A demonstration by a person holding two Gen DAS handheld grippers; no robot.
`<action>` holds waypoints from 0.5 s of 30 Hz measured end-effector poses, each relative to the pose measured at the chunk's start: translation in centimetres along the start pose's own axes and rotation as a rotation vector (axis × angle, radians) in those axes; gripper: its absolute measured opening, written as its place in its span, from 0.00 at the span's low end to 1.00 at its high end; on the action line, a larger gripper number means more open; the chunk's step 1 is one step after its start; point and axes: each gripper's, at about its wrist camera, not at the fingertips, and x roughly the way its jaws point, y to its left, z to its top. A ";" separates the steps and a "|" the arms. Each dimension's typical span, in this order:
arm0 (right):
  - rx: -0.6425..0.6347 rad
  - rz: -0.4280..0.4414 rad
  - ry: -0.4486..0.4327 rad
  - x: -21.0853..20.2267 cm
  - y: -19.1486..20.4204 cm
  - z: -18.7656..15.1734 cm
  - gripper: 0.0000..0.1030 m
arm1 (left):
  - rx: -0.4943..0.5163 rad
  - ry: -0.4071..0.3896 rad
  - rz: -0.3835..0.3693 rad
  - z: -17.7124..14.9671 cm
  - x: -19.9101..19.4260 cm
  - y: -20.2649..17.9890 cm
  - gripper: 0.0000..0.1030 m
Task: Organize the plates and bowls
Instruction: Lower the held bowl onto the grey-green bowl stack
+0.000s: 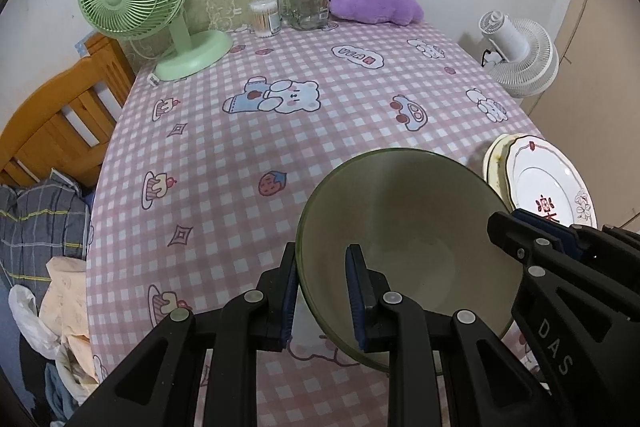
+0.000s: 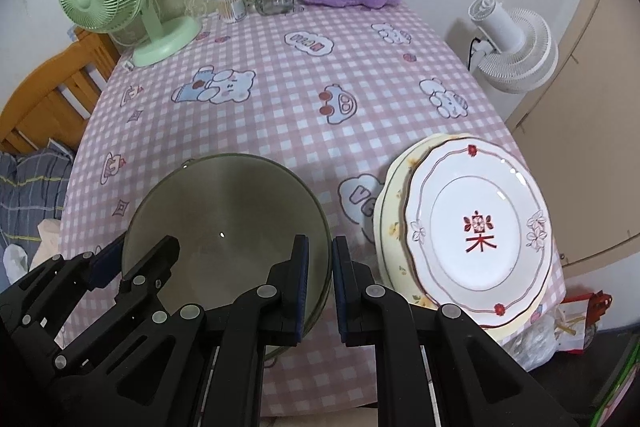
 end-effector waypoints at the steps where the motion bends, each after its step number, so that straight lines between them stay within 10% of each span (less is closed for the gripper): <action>1: -0.003 0.001 0.000 0.0 0.0 0.0 0.15 | -0.005 0.002 -0.003 0.0 0.0 0.1 0.21; 15: -0.018 0.069 0.081 0.8 -0.8 0.7 0.23 | -0.086 0.063 -0.084 0.7 0.8 0.9 0.55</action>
